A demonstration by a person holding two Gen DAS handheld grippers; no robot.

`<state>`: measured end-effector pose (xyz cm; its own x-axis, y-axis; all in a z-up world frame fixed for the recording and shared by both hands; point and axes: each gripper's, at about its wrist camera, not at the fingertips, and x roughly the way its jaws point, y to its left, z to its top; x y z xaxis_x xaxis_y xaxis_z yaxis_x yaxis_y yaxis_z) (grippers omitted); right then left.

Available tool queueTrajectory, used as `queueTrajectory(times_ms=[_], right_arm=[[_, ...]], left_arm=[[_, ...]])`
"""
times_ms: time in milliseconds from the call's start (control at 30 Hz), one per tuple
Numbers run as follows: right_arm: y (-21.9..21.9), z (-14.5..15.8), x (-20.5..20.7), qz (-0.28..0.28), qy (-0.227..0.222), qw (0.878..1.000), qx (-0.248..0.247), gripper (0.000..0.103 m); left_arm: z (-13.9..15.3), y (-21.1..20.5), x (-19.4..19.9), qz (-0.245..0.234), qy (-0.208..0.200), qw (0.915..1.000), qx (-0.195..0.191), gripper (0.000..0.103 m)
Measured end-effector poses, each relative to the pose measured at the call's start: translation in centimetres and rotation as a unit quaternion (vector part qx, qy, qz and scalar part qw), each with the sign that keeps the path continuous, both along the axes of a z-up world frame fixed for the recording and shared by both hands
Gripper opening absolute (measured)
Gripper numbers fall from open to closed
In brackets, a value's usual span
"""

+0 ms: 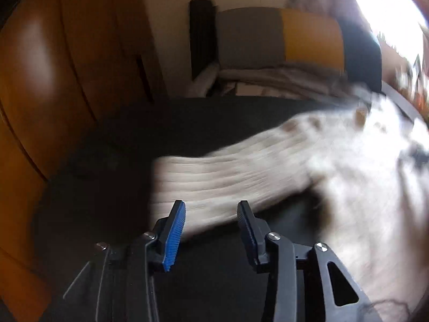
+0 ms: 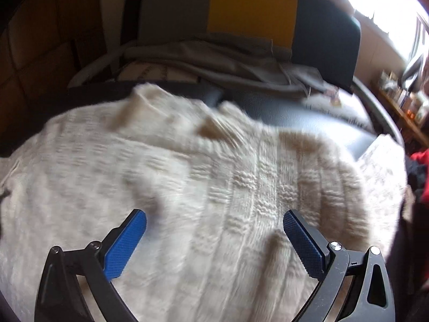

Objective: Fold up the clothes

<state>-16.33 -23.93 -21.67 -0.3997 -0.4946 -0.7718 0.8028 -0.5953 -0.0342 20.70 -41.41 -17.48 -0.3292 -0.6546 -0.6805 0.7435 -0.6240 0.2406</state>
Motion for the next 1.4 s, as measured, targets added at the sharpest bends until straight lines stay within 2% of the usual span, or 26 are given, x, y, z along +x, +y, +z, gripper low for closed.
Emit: queueTrajectory(times_ms=[33, 100, 200, 300, 367, 467, 533, 600, 667, 700, 733, 767, 833, 867, 900, 933, 967, 1000, 1067, 1100, 1133, 1233, 1400], right_arm=[[0.1, 0.7, 1.0, 0.008, 0.002, 1.0, -0.011, 0.103], [-0.4, 1.5, 3.6, 0.038, -0.022, 0.998, -0.04, 0.103], [-1.9, 1.5, 6.7, 0.075, -0.058, 0.994, -0.056, 0.103], [-4.4, 0.3, 8.0, 0.091, -0.071, 0.993, -0.039, 0.103], [-5.7, -0.6, 8.8, 0.089, -0.073, 0.993, -0.026, 0.103], [-6.5, -2.1, 10.1, 0.089, -0.034, 0.995, 0.001, 0.103], [-6.8, -2.4, 11.0, 0.096, -0.006, 0.995, 0.016, 0.103], [-6.6, -2.4, 10.9, 0.099, -0.01, 0.995, 0.008, 0.103], [-6.1, -2.4, 10.6, 0.099, -0.019, 0.995, -0.005, 0.103], [-6.1, -2.5, 10.7, 0.099, -0.017, 0.995, -0.005, 0.103], [-6.0, -2.5, 10.8, 0.099, -0.014, 0.995, -0.004, 0.103], [-6.0, -2.5, 11.0, 0.099, -0.009, 0.995, 0.0, 0.103], [-6.0, -2.5, 11.1, 0.099, -0.006, 0.995, 0.002, 0.103], [-6.0, -2.6, 11.1, 0.099, -0.007, 0.995, 0.0, 0.103], [-6.0, -2.6, 11.2, 0.099, -0.007, 0.995, 0.0, 0.103], [-6.0, -2.6, 11.3, 0.099, -0.006, 0.995, 0.0, 0.103], [-6.0, -2.6, 11.4, 0.098, -0.006, 0.995, 0.0, 0.103], [-5.9, -2.6, 11.4, 0.098, -0.006, 0.995, -0.001, 0.103], [-5.8, -2.6, 11.5, 0.098, -0.007, 0.995, -0.003, 0.103], [-5.8, -2.7, 11.5, 0.098, -0.007, 0.995, -0.004, 0.103], [-5.7, -2.7, 11.6, 0.098, -0.008, 0.995, -0.004, 0.103], [-5.5, -2.7, 11.9, 0.097, -0.008, 0.995, -0.005, 0.103], [-5.9, -2.8, 11.9, 0.097, -0.009, 0.995, -0.007, 0.103]], left_arm=[[-0.2, 0.3, 0.4, -0.021, -0.019, 0.9995, -0.011, 0.043], [-0.5, 0.4, -0.3, -0.055, -0.038, 0.9975, -0.023, 0.044], [-1.0, 0.5, -1.8, -0.104, -0.061, 0.9919, -0.039, 0.045], [-1.7, -0.8, -3.9, -0.13, -0.082, 0.9871, -0.045, 0.047], [-2.6, -2.2, -5.3, -0.139, -0.102, 0.9845, -0.033, 0.048], [-3.9, -3.8, -6.3, -0.14, -0.126, 0.9818, -0.02, 0.049], [-3.9, -5.2, -6.1, -0.13, -0.086, 0.9872, 0.032, 0.04], [-3.7, -6.7, -5.3, -0.103, -0.04, 0.9911, 0.074, 0.014], [-3.4, -8.2, -3.8, -0.063, 0.018, 0.9912, 0.114, 0.005], [-3.1, -9.0, -2.6, -0.042, 0.058, 0.9876, 0.14, 0.004], [-2.7, -9.8, -0.9, -0.018, 0.108, 0.9805, 0.163, 0.003], [-2.2, -10.5, 0.9, 0.007, 0.161, 0.9695, 0.185, 0.003], [-1.5, -11.7, 5.2, 0.058, 0.248, 0.9436, 0.211, 0.003], [-1.3, -12.2, 7.3, 0.083, 0.289, 0.9273, 0.223, 0.003], [-0.8, -12.1, 8.3, 0.086, 0.289, 0.9293, 0.213, 0.001], [-0.2, -11.7, 8.7, 0.079, 0.272, 0.939, 0.196, 0.002], [0.4, -11.3, 9.1, 0.072, 0.254, 0.9479, 0.178, 0.012], [0.8, -10.4, 8.4, 0.046, 0.23, 0.958, 0.165, 0.025], [1.4, -8.3, 6.3, -0.02, 0.175, 0.9743, 0.141, 0.034], [1.6, -6.9, 4.8, -0.055, 0.135, 0.9816, 0.124, 0.042], [1.5, -5.6, 2.9, -0.091, 0.093, 0.9855, 0.109, 0.044], [0.4, -3.7, -1.9, -0.164, 0.018, 0.9817, 0.094, 0.047], [-1.9, -3.4, -7.8, -0.232, -0.069, 0.9653, 0.097, 0.047]])
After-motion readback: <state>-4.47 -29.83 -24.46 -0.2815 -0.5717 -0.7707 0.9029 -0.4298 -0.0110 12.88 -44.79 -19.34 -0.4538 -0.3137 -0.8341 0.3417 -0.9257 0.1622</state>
